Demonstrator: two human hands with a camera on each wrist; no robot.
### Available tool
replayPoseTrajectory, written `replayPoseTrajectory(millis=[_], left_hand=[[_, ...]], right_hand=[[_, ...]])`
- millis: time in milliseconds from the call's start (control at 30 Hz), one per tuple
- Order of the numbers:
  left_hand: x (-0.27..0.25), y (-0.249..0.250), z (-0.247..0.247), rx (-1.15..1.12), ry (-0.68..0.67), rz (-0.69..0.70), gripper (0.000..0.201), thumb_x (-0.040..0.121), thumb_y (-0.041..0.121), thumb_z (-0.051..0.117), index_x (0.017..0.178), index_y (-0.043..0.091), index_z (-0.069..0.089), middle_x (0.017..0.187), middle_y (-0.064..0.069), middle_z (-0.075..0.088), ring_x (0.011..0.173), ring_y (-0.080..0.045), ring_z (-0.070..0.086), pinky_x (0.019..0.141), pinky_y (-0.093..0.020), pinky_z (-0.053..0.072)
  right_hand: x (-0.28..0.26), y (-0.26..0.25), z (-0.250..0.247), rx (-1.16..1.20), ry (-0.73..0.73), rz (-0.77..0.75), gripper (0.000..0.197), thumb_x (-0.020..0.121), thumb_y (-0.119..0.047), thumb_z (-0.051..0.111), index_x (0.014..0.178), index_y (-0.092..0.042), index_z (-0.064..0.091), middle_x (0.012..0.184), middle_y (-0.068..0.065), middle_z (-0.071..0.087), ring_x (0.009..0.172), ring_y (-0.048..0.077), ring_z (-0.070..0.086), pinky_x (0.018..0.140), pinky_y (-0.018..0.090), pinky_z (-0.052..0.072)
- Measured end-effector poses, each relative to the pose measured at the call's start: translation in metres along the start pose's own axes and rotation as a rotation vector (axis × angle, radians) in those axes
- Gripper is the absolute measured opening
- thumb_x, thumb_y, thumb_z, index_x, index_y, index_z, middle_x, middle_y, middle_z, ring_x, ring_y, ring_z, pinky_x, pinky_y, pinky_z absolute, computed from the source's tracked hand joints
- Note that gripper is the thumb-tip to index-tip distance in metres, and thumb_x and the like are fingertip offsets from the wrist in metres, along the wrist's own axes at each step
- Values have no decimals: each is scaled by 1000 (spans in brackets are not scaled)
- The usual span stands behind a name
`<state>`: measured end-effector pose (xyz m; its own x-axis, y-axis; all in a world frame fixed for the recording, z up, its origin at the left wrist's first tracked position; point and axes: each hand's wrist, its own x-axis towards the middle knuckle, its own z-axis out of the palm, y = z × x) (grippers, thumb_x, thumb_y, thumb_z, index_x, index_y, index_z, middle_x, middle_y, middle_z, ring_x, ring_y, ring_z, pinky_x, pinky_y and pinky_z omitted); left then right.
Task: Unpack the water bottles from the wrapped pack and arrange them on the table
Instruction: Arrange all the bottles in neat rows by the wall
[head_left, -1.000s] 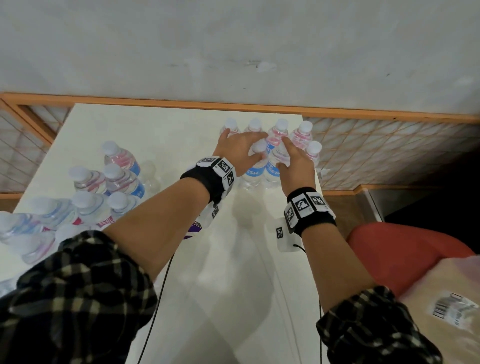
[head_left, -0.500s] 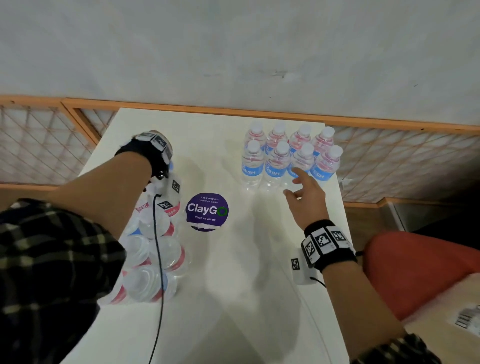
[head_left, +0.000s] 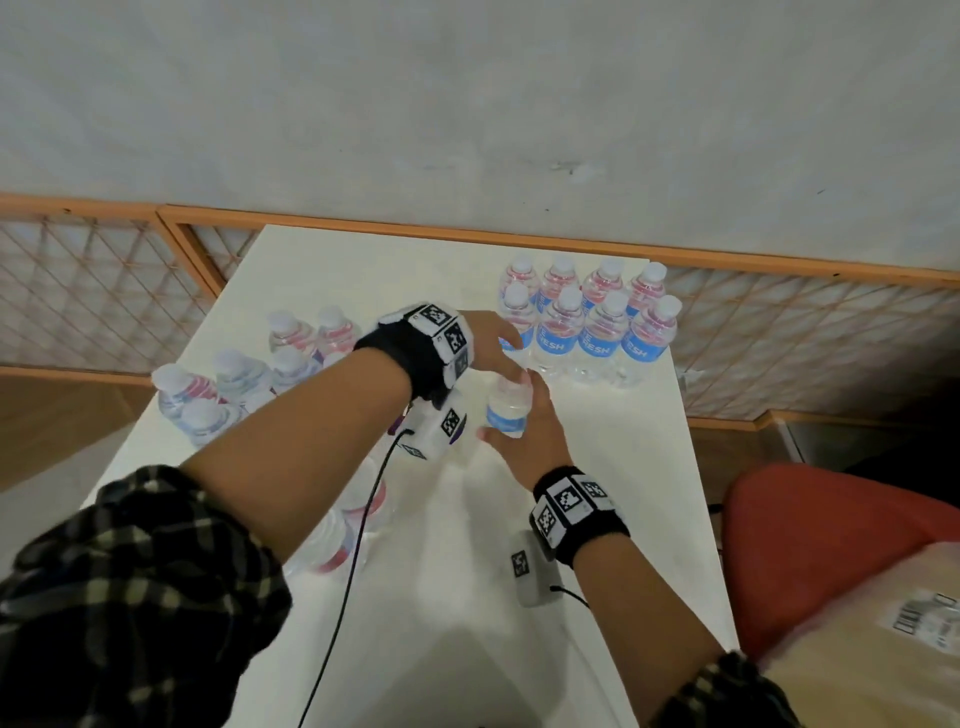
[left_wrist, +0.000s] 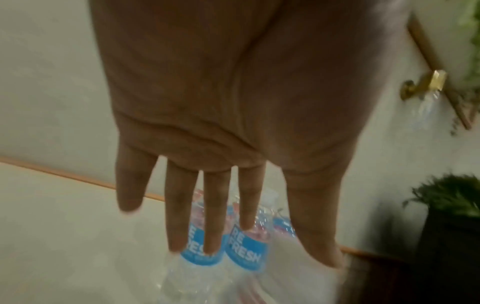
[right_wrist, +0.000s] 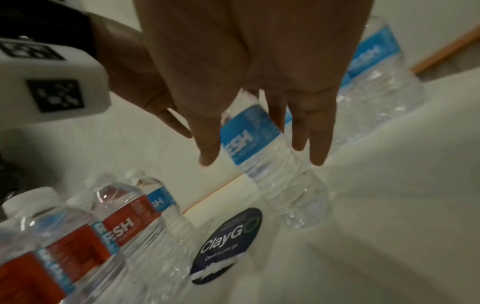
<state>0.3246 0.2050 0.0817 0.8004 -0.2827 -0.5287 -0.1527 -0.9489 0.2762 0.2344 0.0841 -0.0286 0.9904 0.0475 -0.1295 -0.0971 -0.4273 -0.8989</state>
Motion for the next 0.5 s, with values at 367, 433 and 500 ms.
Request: replayPoseTrajectory(millis=[367, 433, 500], left_hand=[[-63, -82, -20, 648, -34, -438, 11, 88, 15, 55, 79, 10, 54, 86, -5, 53, 91, -22, 60, 77, -29, 50], [-65, -76, -22, 665, -20, -410, 8, 84, 16, 61, 84, 9, 57, 97, -8, 58, 95, -25, 62, 83, -30, 52], [-49, -77, -21, 543, 23, -379, 19, 78, 14, 68, 94, 5, 63, 113, -12, 60, 104, -31, 62, 91, -42, 53]], right_hand=[[-15, 10, -30, -2, 113, 36, 66, 79, -13, 73, 134, -17, 37, 125, 5, 56, 113, 22, 54, 97, 32, 44], [-15, 11, -31, -10, 108, 56, 69, 79, -14, 73, 136, -18, 35, 127, 5, 55, 116, 24, 54, 100, 37, 45], [-15, 12, -31, -22, 105, 62, 71, 79, -14, 73, 138, -17, 34, 129, 5, 54, 117, 24, 53, 101, 37, 44]])
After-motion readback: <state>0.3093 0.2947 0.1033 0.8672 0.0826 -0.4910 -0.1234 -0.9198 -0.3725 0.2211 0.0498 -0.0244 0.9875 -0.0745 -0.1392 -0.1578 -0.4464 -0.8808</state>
